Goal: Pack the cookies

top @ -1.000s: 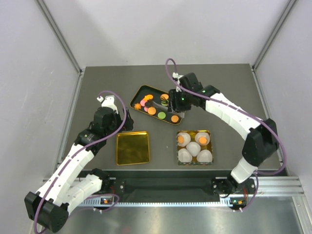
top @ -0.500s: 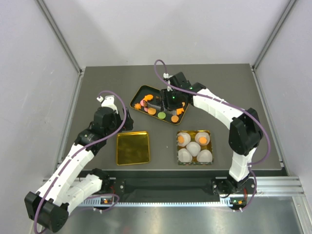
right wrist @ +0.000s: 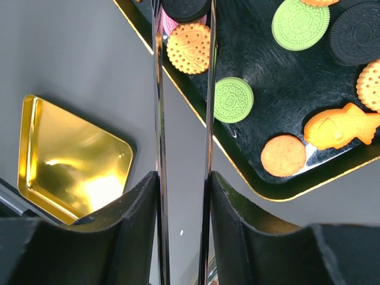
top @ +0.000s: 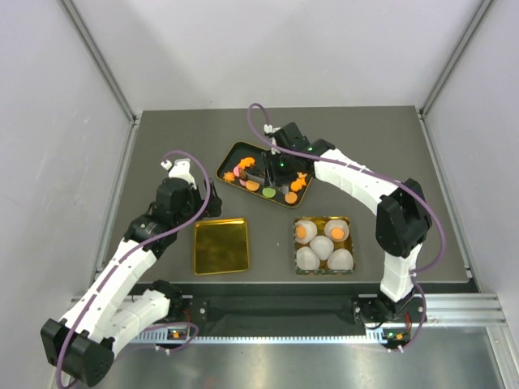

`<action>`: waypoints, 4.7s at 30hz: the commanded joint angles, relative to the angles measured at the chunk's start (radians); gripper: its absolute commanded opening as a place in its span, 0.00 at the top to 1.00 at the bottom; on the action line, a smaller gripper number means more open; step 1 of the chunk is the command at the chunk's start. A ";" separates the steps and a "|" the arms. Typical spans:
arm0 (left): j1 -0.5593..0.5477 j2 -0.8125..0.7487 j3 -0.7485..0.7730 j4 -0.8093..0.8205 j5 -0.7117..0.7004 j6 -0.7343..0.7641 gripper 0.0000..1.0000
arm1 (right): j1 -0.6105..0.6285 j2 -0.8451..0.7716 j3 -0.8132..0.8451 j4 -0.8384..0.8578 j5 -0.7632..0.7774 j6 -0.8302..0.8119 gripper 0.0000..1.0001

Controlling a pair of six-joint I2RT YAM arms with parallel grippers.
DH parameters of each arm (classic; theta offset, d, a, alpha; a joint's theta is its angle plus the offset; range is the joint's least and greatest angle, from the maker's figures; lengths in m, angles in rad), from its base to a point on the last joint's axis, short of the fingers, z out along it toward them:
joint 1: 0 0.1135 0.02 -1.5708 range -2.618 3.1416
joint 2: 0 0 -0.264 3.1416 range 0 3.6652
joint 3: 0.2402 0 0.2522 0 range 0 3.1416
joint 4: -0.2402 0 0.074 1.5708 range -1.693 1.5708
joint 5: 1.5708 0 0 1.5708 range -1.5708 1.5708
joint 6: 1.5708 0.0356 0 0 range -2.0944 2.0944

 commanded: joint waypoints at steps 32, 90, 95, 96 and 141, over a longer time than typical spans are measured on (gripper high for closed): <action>0.005 -0.008 0.026 0.027 0.023 0.010 0.01 | -0.016 -0.886 -0.414 -0.298 0.102 0.061 0.67; 0.005 0.030 0.024 0.036 0.063 0.010 0.01 | -0.016 -1.064 -0.442 -0.521 0.111 0.124 0.54; 0.005 0.029 0.024 0.036 0.057 0.012 0.01 | -0.016 -0.874 -0.401 -0.332 0.111 0.048 0.55; 0.005 0.028 0.026 0.037 0.054 0.012 0.01 | -0.016 -0.842 -0.393 -0.298 0.111 0.040 0.55; 0.007 0.018 0.023 0.031 0.043 0.009 0.01 | 0.069 -0.085 -0.024 0.007 0.099 0.028 0.55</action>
